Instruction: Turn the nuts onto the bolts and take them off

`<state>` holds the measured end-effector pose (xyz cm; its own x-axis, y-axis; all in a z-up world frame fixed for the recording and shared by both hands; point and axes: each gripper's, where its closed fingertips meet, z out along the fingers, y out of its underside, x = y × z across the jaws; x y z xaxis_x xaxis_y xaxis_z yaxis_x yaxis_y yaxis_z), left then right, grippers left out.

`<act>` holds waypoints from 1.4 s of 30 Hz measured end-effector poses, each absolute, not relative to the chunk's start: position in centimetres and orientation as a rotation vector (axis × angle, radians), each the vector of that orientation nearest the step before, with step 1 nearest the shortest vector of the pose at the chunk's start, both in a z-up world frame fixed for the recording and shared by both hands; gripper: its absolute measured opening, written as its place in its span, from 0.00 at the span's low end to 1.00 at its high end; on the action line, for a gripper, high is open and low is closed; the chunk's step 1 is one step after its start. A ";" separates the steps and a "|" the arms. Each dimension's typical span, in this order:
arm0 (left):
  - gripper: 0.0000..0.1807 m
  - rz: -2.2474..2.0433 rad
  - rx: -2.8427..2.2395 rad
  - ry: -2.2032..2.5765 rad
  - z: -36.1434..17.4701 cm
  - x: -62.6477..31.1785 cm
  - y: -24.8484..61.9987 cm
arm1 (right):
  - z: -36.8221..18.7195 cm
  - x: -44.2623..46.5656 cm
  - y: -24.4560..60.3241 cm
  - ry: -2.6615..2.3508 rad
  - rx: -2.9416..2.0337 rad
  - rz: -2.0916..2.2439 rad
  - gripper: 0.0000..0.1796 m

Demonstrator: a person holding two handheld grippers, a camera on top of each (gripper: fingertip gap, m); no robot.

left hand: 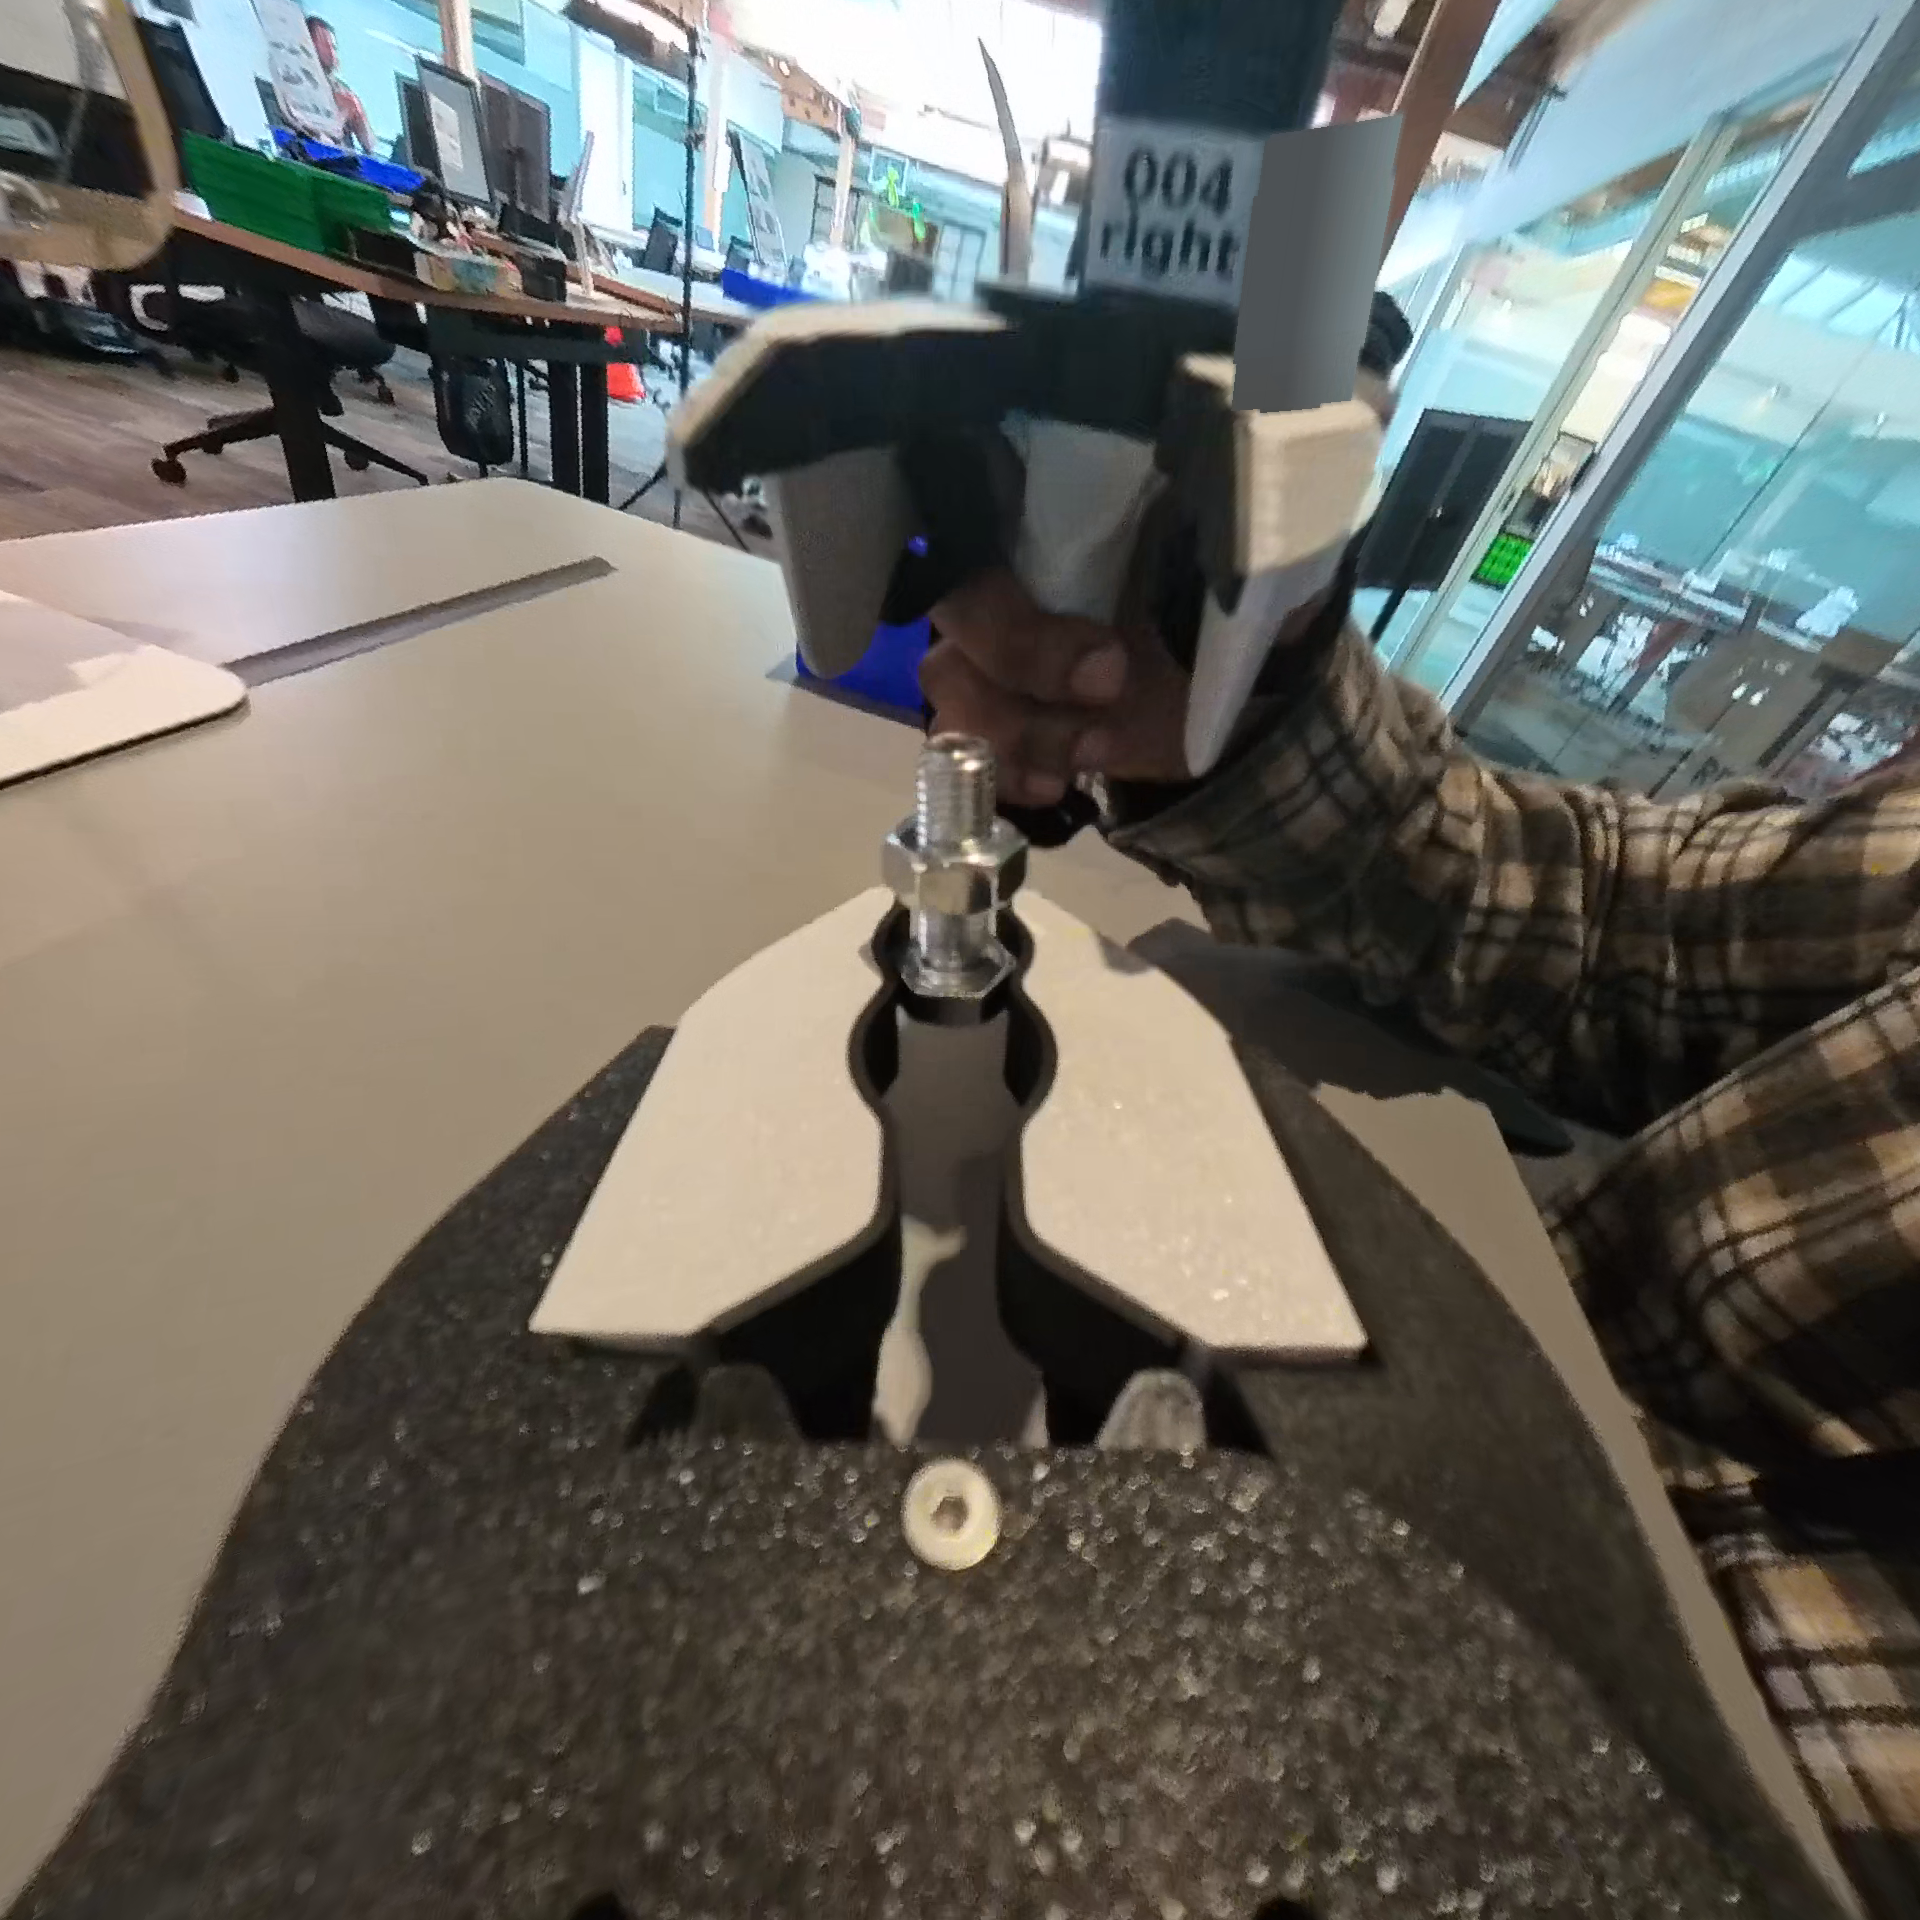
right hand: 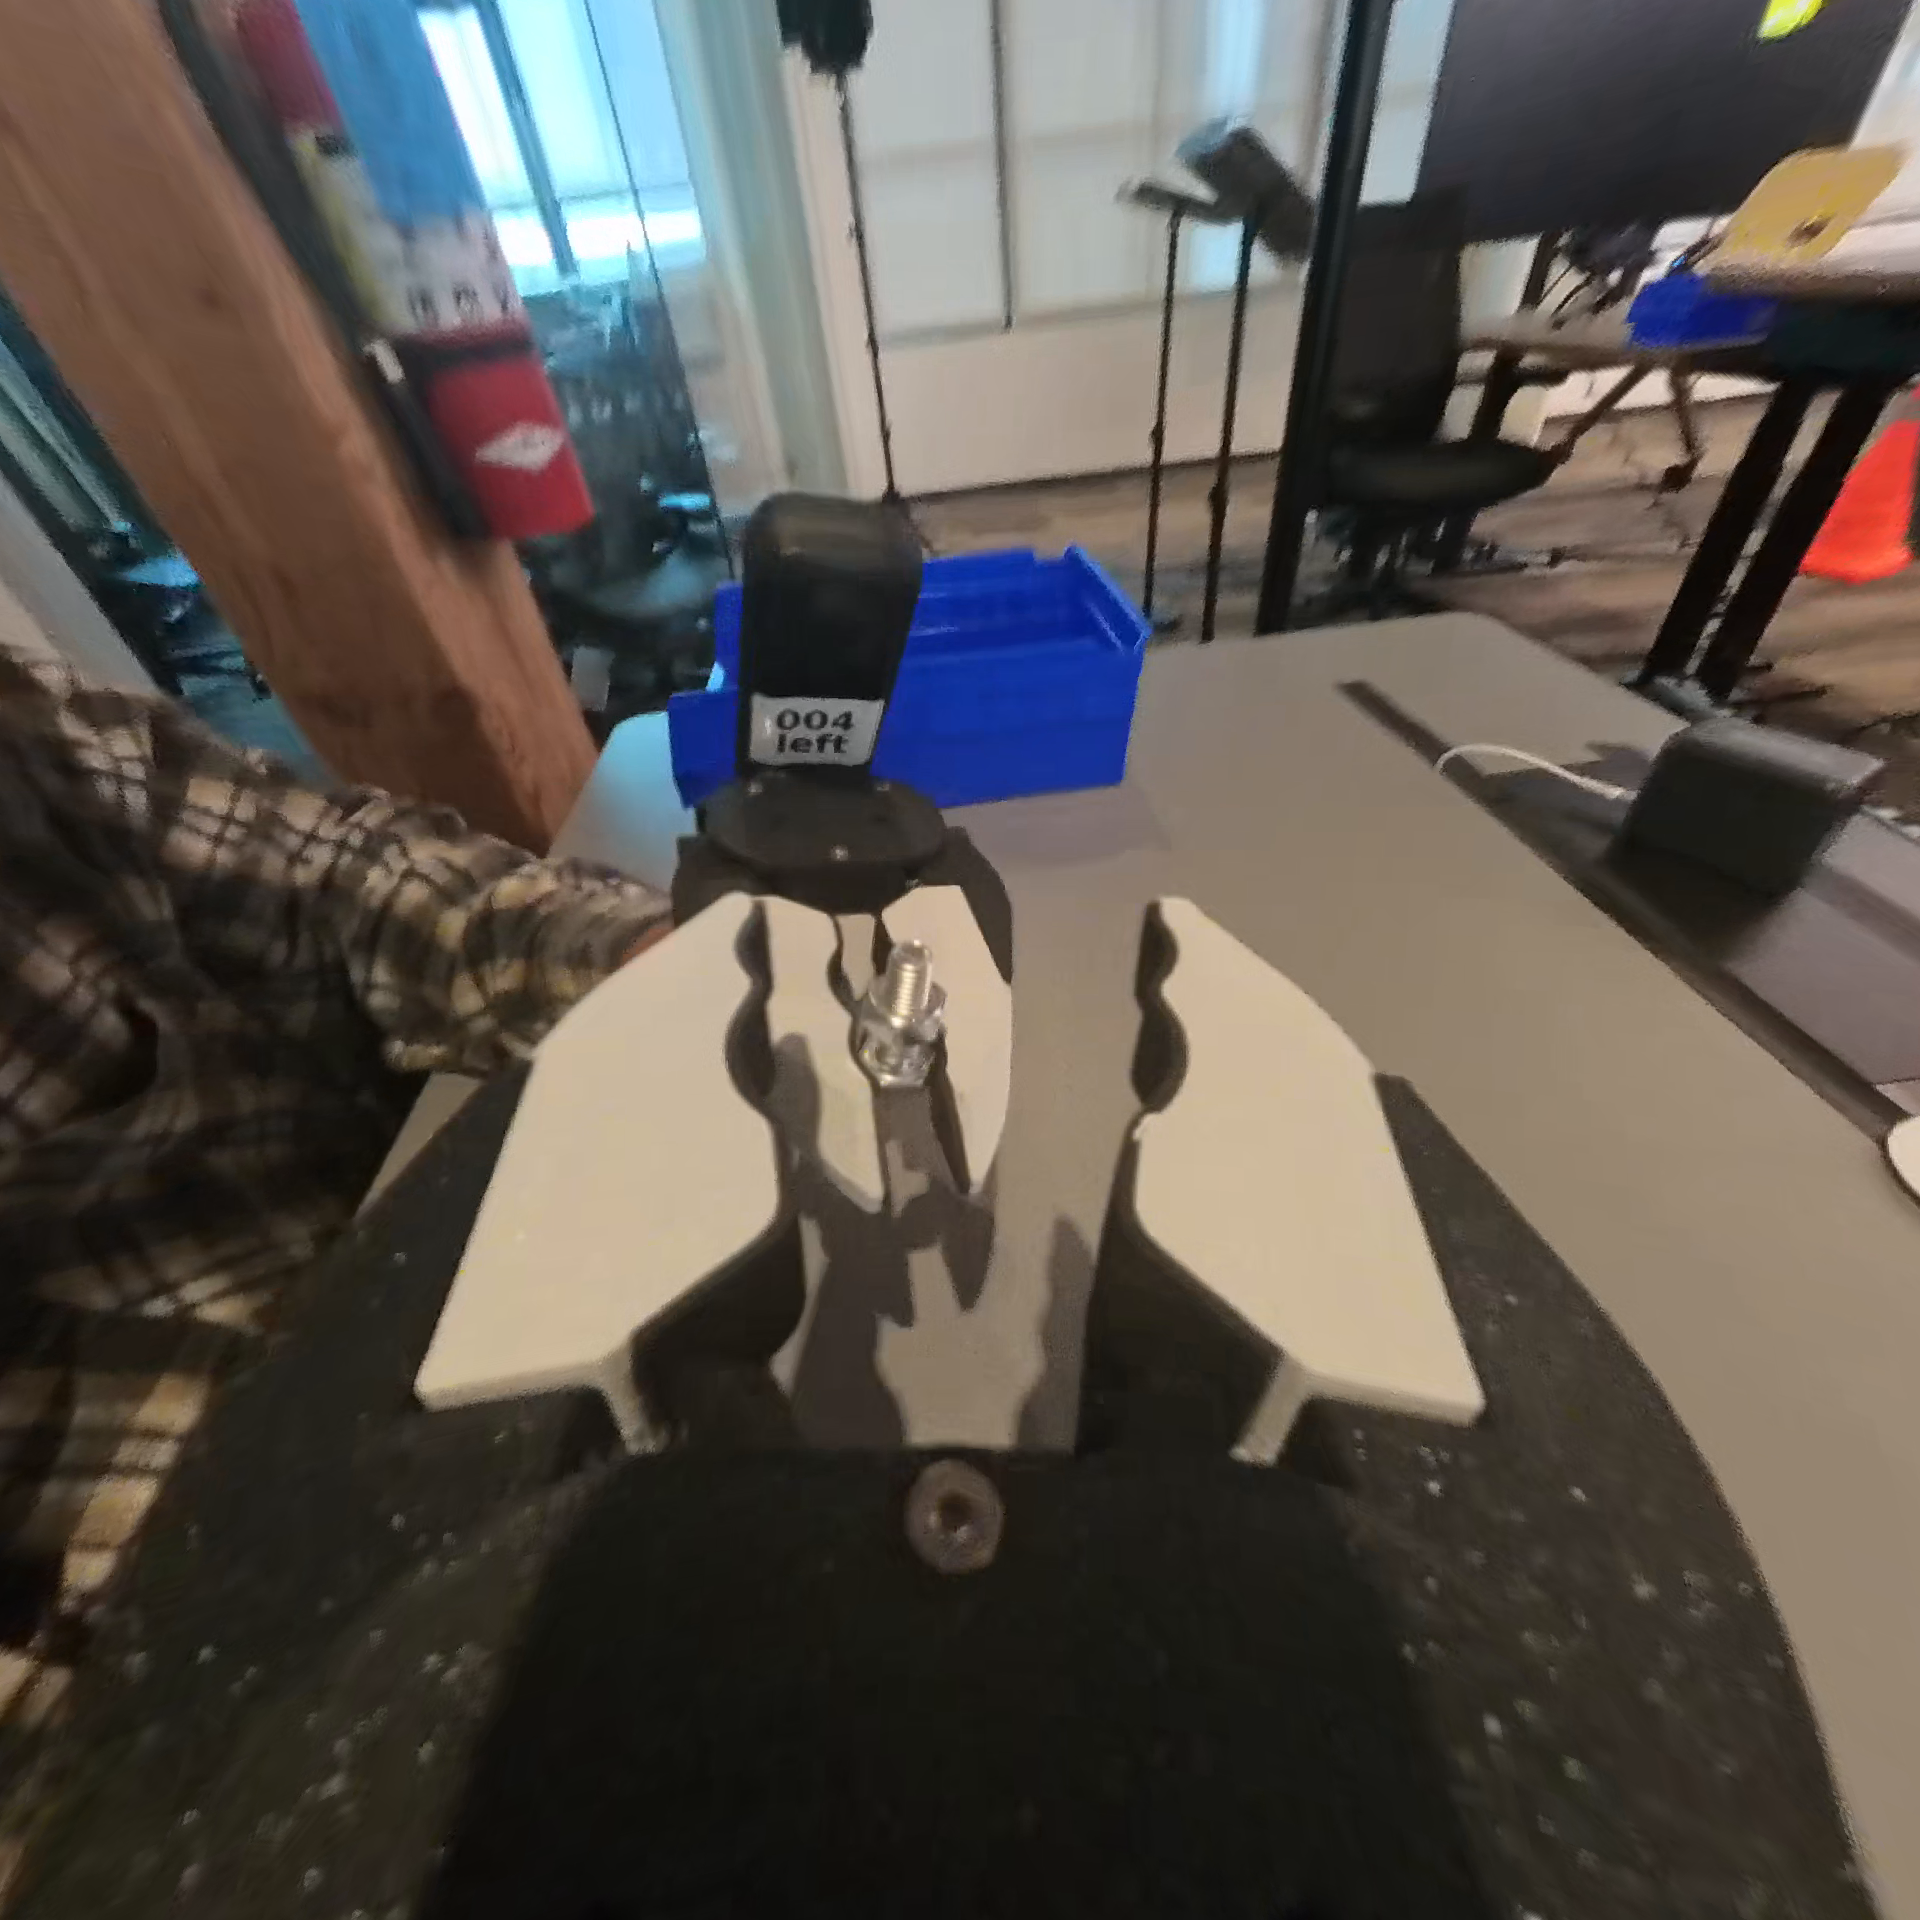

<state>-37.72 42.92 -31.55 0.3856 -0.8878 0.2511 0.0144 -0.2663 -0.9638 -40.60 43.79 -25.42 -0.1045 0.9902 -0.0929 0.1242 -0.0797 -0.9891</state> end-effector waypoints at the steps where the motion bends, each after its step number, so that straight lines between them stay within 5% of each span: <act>1: 0.08 -1.087 -1.577 0.781 -31.2 -37.8 42.9 | -25.5 -40.7 43.8 -1.317 -1.306 1.291 0.41; 11: 0.08 -1.049 -1.482 0.835 -29.9 -37.0 41.7 | -27.6 -40.8 44.6 -1.293 -1.407 1.143 0.49; 13: 0.08 -1.061 -1.462 0.825 -29.5 -37.3 41.7 | -27.3 -39.8 45.6 -1.267 -1.408 1.087 0.40; 19: 0.08 -1.031 -1.458 0.850 -29.7 -36.9 41.5 | -27.0 -40.9 43.9 -1.278 -1.399 1.184 0.49; 22: 0.08 -1.006 -1.453 0.852 -29.7 -36.9 41.5 | -27.5 -40.0 45.8 -1.231 -1.472 1.079 0.63; 42: 0.08 -1.027 -1.404 0.837 -28.9 -36.8 40.9 | -26.7 -39.9 45.5 -1.138 -1.505 0.991 0.69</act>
